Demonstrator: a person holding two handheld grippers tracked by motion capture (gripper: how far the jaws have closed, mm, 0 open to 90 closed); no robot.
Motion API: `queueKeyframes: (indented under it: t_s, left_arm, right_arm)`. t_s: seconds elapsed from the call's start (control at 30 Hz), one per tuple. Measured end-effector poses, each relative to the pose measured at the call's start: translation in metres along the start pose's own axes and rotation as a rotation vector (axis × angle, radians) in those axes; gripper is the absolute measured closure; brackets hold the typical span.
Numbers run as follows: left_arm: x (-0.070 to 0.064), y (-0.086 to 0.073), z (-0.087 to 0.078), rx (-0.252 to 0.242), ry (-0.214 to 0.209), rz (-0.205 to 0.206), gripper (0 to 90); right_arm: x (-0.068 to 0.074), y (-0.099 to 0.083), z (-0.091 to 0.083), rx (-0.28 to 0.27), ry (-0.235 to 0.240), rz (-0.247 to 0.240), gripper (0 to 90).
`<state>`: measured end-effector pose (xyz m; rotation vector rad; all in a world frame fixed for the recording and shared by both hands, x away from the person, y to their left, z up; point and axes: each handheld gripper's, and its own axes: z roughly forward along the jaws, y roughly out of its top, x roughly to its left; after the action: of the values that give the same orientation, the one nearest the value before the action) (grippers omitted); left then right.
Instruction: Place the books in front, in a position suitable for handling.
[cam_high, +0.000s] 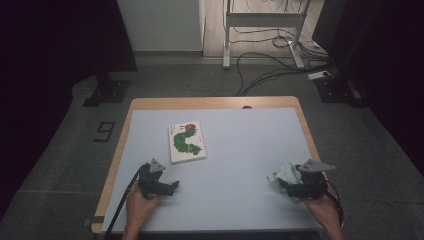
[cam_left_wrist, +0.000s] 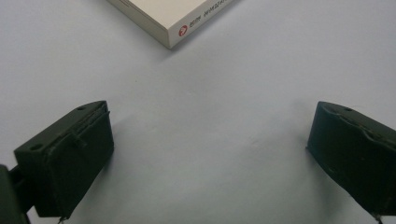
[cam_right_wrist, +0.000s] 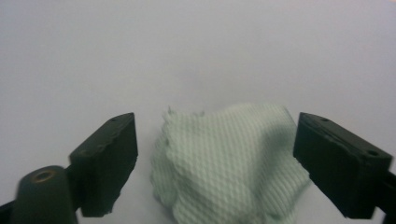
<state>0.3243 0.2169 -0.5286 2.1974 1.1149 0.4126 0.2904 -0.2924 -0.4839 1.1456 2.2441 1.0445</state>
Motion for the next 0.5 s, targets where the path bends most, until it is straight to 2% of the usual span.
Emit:
queueKeyframes:
  t_s: [0.1,0.27,0.5]
  left_arm:
    - [0.0,0.0,0.0,0.0,0.0,0.0,0.0]
    - [0.0,0.0,0.0,0.0,-0.001,0.0,0.0]
    - [0.0,0.001,0.0,0.0,-0.007,0.004,0.0]
  right_arm:
    - [0.006,0.01,0.007,0.001,-0.001,-0.023,11.4]
    - [0.014,0.021,0.015,0.0,0.003,-0.049,0.7]
    - [0.02,0.031,0.033,-0.005,0.04,-0.056,0.0]
